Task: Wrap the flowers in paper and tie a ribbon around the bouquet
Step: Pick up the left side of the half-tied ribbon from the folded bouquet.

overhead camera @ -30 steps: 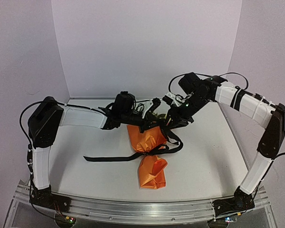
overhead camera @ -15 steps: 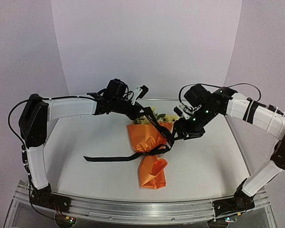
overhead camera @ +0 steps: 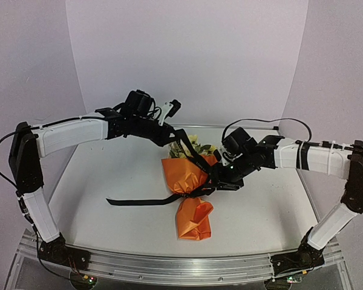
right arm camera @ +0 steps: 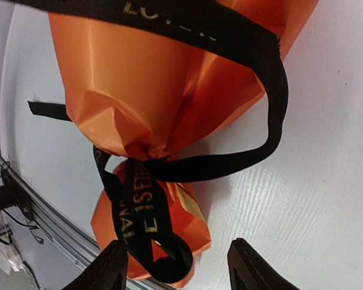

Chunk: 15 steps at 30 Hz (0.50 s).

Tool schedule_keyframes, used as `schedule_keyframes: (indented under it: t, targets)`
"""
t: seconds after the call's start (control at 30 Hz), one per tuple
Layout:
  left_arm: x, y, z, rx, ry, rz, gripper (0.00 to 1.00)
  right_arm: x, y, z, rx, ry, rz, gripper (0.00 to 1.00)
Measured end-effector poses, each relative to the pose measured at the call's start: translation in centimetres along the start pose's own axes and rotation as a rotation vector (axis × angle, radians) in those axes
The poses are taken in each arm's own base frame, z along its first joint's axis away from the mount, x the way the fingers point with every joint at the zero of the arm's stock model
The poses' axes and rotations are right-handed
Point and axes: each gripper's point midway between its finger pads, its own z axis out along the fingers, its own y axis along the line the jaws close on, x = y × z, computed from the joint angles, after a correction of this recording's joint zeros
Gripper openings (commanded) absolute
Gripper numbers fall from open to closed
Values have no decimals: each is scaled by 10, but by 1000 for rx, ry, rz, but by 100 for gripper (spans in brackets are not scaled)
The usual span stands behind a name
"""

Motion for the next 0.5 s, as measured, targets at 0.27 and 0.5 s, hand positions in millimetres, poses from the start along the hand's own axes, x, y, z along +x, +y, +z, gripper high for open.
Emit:
schedule_keyframes:
  t: [0.27,0.5]
  targets:
    - [18,0,-10,-21,82,-33,0,1,3,21,-28,-20,76,6]
    - [27,-11,-30,1,152,-88,0,6,-3,20,8,-6,63,0]
